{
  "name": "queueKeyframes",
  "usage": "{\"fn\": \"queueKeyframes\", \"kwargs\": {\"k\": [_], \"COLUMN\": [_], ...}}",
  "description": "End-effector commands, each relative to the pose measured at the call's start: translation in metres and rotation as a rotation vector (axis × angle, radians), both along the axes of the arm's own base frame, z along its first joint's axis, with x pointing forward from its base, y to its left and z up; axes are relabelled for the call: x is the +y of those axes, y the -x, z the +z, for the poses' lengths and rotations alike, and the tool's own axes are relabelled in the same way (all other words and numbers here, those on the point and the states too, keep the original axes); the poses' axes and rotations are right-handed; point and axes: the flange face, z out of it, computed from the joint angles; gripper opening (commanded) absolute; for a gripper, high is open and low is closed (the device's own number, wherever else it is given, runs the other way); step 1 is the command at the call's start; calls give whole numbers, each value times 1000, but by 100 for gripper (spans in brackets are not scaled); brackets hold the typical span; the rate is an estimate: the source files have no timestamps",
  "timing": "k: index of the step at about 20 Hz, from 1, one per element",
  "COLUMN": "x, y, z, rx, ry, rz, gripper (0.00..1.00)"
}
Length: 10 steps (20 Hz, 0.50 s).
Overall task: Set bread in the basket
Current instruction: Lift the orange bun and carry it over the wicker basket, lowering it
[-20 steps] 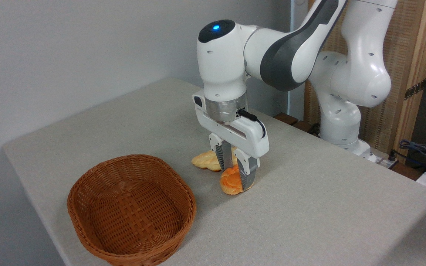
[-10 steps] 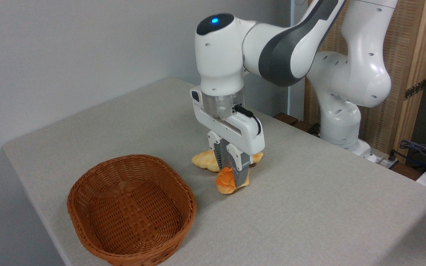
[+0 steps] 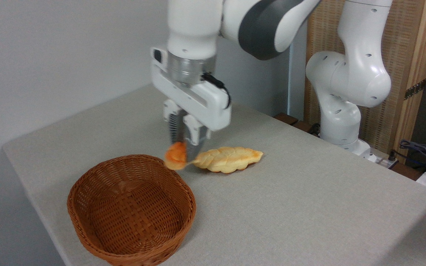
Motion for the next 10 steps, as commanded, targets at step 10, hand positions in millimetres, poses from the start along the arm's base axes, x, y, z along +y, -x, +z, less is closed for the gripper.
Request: {"fn": "queueKeyframes", "kwargs": {"k": [10], "x": [-85], "y": [-114], "z": [-58], "rx": [-18], "ry": [42], "rz": [97], "gripper": [71]}}
